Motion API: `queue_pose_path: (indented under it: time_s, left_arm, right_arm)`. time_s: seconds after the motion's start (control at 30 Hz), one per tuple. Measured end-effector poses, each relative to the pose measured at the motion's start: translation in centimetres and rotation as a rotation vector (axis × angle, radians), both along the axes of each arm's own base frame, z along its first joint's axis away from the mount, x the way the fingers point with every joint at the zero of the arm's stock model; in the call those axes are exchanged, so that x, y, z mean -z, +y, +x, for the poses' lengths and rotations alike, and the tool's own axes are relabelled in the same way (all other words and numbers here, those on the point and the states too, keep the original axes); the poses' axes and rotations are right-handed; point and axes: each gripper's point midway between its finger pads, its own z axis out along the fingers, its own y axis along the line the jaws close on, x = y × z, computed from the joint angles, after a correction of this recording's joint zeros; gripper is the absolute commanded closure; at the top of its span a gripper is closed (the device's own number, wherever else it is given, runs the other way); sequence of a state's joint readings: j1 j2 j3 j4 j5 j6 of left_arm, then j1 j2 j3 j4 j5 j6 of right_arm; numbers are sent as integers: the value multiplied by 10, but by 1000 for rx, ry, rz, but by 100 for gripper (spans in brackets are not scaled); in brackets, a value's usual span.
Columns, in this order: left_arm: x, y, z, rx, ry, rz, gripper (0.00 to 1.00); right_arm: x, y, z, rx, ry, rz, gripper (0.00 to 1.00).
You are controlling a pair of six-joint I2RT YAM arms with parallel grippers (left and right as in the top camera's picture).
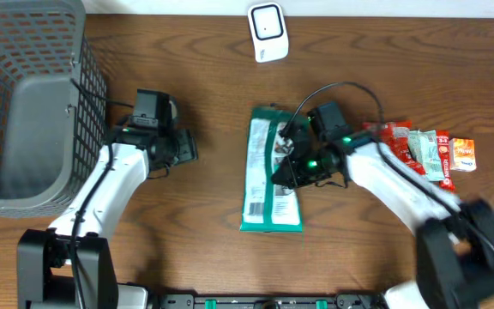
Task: Scan the item barcode
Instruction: 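Slide the glove packet rightward and lift it with right gripper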
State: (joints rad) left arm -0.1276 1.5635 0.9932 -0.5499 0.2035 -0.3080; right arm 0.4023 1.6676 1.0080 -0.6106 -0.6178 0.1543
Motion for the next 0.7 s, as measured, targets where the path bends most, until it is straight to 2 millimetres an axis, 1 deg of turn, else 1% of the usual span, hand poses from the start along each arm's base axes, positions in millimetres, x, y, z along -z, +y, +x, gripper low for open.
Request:
queue_pose_path:
  time_s: [0.03,0.07,0.1,0.17,0.27,0.33,0.47,0.57,0.63,0.7]
  left_arm:
    - [0,2,1,-1,-2,2,18]
    - [0,6,1,-9,-2,4,16]
    - [0,9,2,-16,-2,4,16]
    - [0,14,3,-27,-3,7,15]
    - [0,19,3,-40,-3,7,15]
    - [0,19,3,-40,-3,7,15]
    - [0,19,3,-39,-3,7,15]
    - [0,19,3,-39,-3,7,15]
    - [0,19,3,-40,-3,6,15]
    - [0,19,3,-39,-3,7,15]
  right_arm:
    - [-9,-5,0,6,-32,-21,99]
    - [-18,-10,0,13,-62,-42,99]
    - [-28,-16,0,23,-98,-66,99]
    - [-41,-28,-2,41,-145,-115,99]
    - [-51,-43,-8,61,-183,-178,99]
    - [-55,-49,-10,65,-199,-205,99]
    - [-54,-58,-13,62,-207,-253,99]
    - [-55,-69,-18,61,-191,-315,99]
    - [-64,-76,-17,65,-193,-358,99]
    - [-81,-82,-12,75,-218,-397,99]
